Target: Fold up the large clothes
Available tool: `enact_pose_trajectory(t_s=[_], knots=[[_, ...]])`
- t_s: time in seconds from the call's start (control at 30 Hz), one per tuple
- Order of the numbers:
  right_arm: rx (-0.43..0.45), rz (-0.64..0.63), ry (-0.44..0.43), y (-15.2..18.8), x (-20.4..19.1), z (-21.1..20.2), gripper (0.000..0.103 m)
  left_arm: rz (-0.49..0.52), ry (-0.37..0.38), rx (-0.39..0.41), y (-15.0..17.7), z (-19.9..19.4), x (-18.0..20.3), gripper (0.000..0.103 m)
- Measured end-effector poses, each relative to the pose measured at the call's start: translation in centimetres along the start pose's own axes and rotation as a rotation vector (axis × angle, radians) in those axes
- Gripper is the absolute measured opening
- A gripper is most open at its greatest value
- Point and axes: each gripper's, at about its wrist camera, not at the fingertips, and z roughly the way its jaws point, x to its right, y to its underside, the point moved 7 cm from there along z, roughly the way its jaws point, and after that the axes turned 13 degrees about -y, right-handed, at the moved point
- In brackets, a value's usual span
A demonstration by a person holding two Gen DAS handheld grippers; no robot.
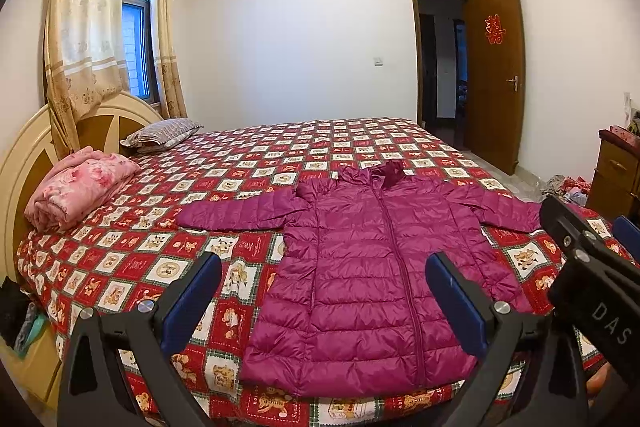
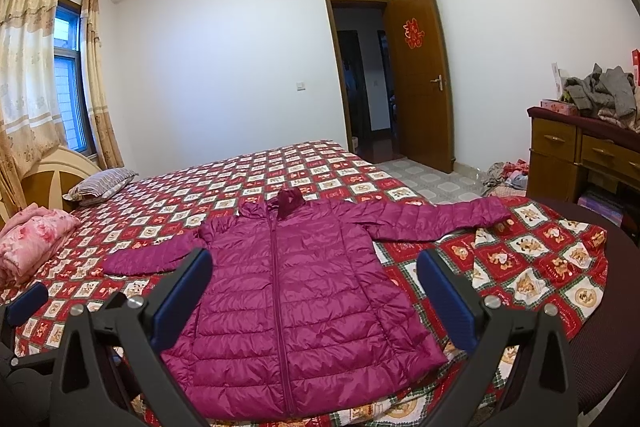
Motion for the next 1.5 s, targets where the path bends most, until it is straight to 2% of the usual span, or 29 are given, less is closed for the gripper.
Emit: enact_pose_trajectory(t_s=[0.5,0.7,0.77,0.83,1.03,1.13,1.3,1.47,1.5], knots=[[-0.023,0.017,0.003,0.6,0.6,1.1,0.103,0.018,-0.008,-0.033,0.8,2.0,0.7,0.102],[-0.068,0.061,0.030,1.7,3.0,3.4,0.103,0.029,0.000,-0.106,1.8,6.0,1.9,0.102],[-0.075,0.106,0.017,2.1,4.2,4.2,0.103,0.032,0.013,-0.130,2.1,7.5,2.4,0.102],[-0.091,0.144,0.012,2.6,5.6,5.0,0.103,0.039,0.058,-0.156,2.5,8.8,3.0,0.102],[-0.206,0.272,0.100,5.1,11.8,8.5,0.103,0.044,0.163,-0.286,4.6,14.2,4.2,0.102],[-0.208,0.325,0.158,4.7,16.1,8.7,0.103,0.028,0.179,-0.321,4.4,17.1,3.7,0.102],[-0.157,0.413,0.323,1.8,25.4,8.5,0.100,-0.008,0.150,-0.364,2.3,22.9,2.3,0.102],[-0.092,0.527,0.460,-1.0,35.8,10.4,0.096,-0.008,0.097,-0.340,-0.1,28.7,2.1,0.102],[-0.099,0.535,0.473,-1.2,36.9,11.1,0.092,-0.003,0.091,-0.335,-0.3,29.9,2.2,0.102]])
